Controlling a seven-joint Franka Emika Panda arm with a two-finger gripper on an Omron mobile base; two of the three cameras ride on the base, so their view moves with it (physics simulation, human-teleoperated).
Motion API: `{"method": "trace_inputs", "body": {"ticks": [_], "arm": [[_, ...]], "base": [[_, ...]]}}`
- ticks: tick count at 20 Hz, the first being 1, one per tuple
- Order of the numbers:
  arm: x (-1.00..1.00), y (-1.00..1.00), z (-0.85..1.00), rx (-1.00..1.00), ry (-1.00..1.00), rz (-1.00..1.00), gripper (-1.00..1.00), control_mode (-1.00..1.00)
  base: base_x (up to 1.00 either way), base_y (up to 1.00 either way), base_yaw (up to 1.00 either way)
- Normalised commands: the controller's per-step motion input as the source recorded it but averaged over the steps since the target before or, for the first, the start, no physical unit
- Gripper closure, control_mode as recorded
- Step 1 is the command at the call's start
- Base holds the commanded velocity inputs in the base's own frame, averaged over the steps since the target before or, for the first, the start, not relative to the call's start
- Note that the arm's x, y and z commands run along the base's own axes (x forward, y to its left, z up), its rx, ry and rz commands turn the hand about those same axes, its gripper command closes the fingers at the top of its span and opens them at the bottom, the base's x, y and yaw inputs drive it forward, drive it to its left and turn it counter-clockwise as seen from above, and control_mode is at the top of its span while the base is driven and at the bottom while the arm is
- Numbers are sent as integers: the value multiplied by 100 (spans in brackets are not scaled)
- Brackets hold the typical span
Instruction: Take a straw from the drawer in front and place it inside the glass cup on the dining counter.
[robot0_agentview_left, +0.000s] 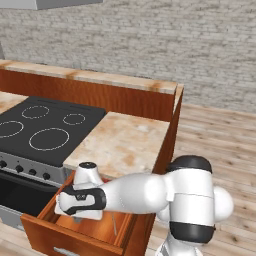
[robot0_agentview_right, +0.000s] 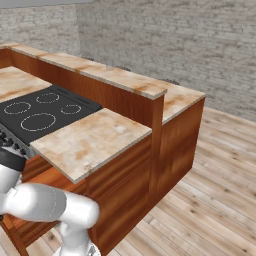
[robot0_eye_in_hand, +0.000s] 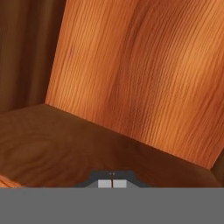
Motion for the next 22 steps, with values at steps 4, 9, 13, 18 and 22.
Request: {"method": "trace_inputs", "body": {"ticks": [4,9,13,18,22], "arm": [[0,9,-20,0,0,0,100,-100],[0,11,-19,0,0,0,100,-100],[0,14,-22,0,0,0,100,-100],[0,10,-20,0,0,0,100,-100],[0,8,-20,0,1,0,100,-100]], "base": [[0,0,0],[0,0,0],[0,0,0],[0,0,0],[0,0,0]]}}
